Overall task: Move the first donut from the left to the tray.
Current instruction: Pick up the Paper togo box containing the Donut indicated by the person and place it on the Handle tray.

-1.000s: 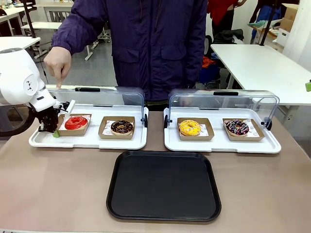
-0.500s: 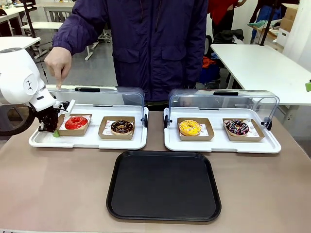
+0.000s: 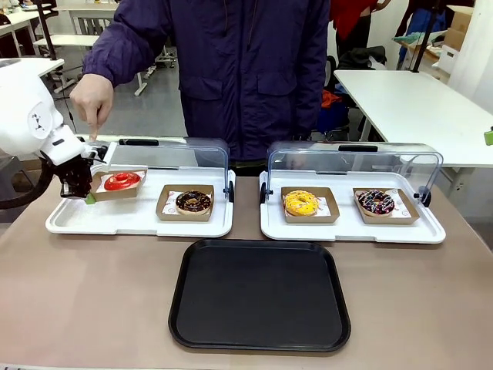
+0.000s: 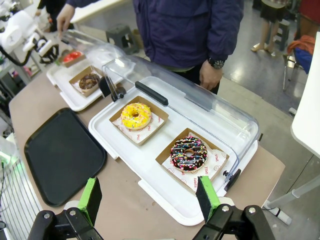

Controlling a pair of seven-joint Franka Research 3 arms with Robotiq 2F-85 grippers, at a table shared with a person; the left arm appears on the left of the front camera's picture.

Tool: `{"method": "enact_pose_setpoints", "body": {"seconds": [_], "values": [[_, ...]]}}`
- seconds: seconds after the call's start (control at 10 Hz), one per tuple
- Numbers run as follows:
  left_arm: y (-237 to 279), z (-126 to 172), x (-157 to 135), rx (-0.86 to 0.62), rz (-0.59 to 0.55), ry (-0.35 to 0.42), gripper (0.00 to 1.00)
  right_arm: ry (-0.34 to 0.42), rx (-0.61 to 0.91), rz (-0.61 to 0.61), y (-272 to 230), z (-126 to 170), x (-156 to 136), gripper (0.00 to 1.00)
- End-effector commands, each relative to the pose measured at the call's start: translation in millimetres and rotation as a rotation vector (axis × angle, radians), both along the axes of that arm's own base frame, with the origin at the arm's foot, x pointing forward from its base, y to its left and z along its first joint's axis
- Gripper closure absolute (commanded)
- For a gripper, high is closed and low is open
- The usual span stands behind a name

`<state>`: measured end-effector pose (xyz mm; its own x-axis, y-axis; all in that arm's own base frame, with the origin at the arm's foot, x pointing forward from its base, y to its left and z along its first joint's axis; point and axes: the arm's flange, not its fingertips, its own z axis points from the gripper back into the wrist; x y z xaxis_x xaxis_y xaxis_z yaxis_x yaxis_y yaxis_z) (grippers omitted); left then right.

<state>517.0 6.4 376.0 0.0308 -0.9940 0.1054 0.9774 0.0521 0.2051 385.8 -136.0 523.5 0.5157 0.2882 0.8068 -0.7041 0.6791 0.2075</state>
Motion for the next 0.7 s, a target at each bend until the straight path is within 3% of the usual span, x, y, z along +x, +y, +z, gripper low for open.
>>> {"method": "enact_pose_setpoints", "body": {"seconds": [0.0, 0.3, 0.6], "values": [[-26.0, 21.9, -44.3, -0.035, -0.02, -0.063, 0.98, -0.033, 0.018, 0.013, -0.3, 1.0, 2.2, 0.0], [-79.8, 41.9, -94.5, -0.045, -0.069, -0.081, 0.98, -0.033, 0.018, 0.013, -0.3, 1.0, 2.2, 0.0], [-139.8, 42.7, -160.1, -0.01, -0.117, -0.148, 0.98, -0.033, 0.018, 0.013, -0.3, 1.0, 2.2, 0.0]]}}
